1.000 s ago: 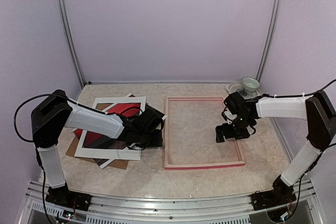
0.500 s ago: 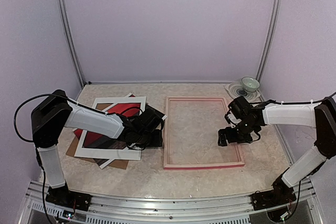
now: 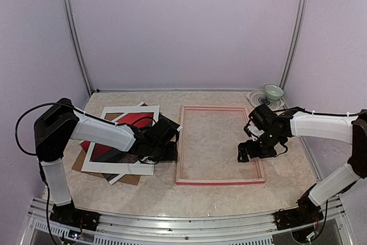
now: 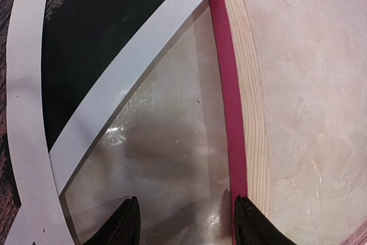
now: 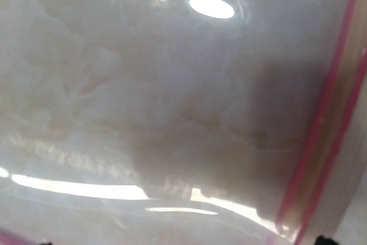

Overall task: Put the photo into the frame
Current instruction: Adjust the glass panel to frame the body.

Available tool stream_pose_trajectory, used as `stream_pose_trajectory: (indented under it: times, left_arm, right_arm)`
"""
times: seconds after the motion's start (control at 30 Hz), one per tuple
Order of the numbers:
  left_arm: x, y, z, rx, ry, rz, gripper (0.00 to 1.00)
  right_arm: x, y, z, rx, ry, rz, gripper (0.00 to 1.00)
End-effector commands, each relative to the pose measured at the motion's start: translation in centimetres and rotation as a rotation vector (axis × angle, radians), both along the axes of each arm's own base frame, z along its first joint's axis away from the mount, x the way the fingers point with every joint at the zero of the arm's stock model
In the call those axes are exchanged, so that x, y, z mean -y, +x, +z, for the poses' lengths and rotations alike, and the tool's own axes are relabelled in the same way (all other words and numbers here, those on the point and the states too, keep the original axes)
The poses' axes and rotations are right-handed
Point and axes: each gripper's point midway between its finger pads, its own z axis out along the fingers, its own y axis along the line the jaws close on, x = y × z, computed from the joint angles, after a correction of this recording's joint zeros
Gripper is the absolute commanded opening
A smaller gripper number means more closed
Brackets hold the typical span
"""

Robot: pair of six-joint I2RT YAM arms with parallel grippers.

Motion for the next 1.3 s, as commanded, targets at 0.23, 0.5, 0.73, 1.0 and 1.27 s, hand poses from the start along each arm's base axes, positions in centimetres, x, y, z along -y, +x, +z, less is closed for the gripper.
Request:
stream_pose_trajectory:
  times: [0.23,0.5,0.73,1.0,1.27]
  left_arm:
    - [0.8,-0.7,0.1,-0.016,-0.02,-0.036,0.56]
    - [0.9,-0.9,0.0,-0.019,-0.018,-0.04,0.56]
    - [0.7,-1.0,-0.1,-0.019,-0.016,-0.039,0.56]
    - [0.6,-1.0,-0.2,-0.019,-0.012,-0.04,0.56]
    - [0.5,-1.0,-0.2,-0.019,-0.013,-0.038,0.56]
  right_arm:
    - [-0.4,-1.8,-1.0,-0.058,0.015,0.062,0.98]
    - [-0.9,-2.9,-2.4,-0.088,-0.004,0.093,0.98]
    - [-1.0,-3.7,-3.6,-0.115,-0.057,0.097,0.98]
    - [-1.3,-3.8,-3.1,-0.108,-0.119,0.111,0.99]
    - [-2.5,-1.8,2.1,-0.027,-0.088,0.116,0.99]
